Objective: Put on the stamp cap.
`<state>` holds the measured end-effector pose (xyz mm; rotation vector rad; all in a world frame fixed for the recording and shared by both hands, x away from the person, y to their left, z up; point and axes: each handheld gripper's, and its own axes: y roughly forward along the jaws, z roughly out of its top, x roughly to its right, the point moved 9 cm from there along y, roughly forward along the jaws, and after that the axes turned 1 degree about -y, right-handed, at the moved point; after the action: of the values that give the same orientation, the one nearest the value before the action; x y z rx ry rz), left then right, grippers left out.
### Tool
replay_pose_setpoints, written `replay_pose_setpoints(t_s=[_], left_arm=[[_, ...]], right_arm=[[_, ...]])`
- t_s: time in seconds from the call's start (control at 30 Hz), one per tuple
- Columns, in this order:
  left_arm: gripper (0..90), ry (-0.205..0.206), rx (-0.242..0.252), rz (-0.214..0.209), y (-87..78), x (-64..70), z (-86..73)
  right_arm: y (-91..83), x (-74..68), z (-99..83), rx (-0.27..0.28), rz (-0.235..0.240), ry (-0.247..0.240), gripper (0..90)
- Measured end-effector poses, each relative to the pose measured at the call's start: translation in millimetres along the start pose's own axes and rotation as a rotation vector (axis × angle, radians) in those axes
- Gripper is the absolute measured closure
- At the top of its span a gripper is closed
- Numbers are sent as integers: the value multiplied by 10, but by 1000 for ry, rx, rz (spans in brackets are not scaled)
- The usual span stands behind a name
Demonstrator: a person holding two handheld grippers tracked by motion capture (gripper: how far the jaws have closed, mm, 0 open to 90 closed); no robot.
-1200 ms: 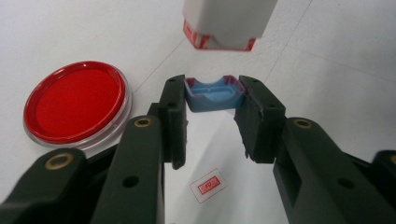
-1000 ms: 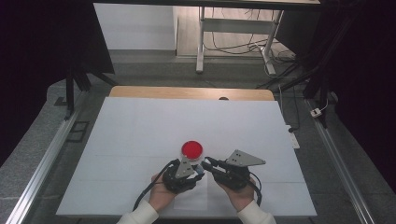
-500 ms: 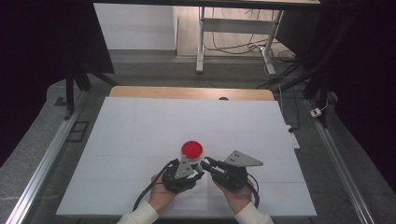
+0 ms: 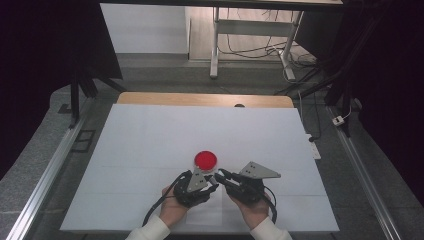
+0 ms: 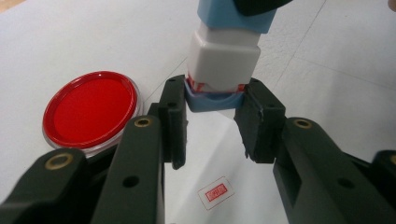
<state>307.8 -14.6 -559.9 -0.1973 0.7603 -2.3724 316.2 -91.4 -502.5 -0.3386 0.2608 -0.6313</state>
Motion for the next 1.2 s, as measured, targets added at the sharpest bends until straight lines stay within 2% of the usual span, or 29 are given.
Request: replay_pose_setpoints(t_s=[0.37,0.5,0.67,0.83,1.2], left_arm=[[641,10,2,5,0,8,4],[641,13,2,6,1,11,3],[642,26,3,8,-2,16,3],[643,57,-6,23,3,26,-5],[646,80,-14,38,13,38,-15]], right_arm=[[9,2,-14,-8,3,7,758],[12,11,-18,-8,10,24,757],[7,30,-22,-12,26,62,758],[14,34,-35,-30,34,74,758],[23,47,-60,-58,44,91,760]])
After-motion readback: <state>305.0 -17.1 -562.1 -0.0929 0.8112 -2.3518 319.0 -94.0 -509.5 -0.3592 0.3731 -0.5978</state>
